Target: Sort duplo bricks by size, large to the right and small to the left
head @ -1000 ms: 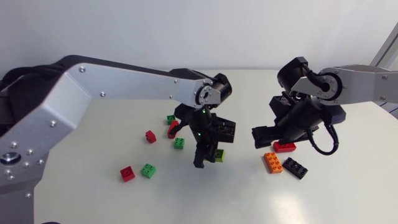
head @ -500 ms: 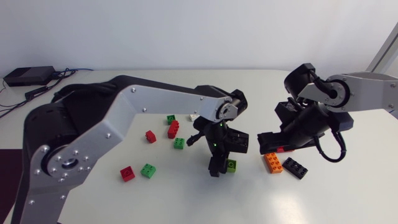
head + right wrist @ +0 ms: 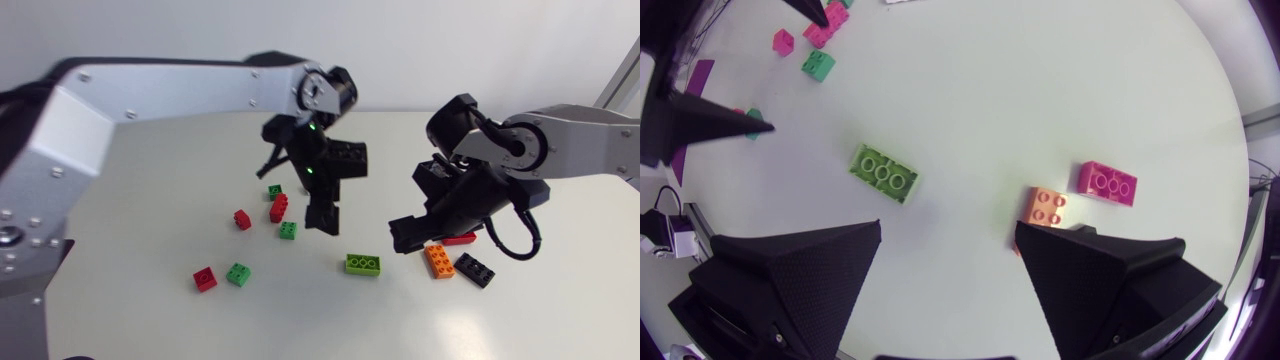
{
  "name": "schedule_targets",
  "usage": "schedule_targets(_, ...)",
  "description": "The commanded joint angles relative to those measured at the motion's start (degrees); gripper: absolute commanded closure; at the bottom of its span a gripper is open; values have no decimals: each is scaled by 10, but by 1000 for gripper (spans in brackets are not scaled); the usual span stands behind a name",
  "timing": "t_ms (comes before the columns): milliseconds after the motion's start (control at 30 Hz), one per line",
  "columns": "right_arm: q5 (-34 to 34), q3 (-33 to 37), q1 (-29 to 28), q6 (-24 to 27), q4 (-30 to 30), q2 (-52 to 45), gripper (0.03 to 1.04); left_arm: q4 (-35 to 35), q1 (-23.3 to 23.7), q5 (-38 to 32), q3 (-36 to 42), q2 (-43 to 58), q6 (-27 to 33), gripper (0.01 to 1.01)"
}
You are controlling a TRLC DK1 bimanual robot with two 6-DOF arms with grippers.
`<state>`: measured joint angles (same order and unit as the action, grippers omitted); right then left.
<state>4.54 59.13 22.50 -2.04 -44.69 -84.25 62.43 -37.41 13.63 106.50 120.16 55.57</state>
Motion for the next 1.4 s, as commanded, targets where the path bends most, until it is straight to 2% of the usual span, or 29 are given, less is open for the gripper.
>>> schedule_targets(0,2,30,23,3,-11,-36,97,18,37,10,-51,-74,-6,41)
schedule_targets(233,-1,84,89,-13,-17,-114,95,10,115,10,-182,-194,19,41)
schedule_targets(400,4,94,105,37,-11,-145,79,7,148,29,-227,-248,28,41)
schedule_targets(567,14,69,104,152,-20,-144,77,5,169,30,-248,-273,34,41)
schedule_targets(833,24,53,83,391,-89,-130,72,1,189,42,-275,-304,32,41)
schedule_targets(933,3,54,70,454,-89,-134,72,1,198,42,-278,-316,27,41)
schedule_targets(1100,-20,88,76,499,-90,-164,72,-3,217,46,-294,-336,23,41)
schedule_targets(1367,-30,141,99,504,-70,-243,72,-5,240,45,-305,-347,25,41)
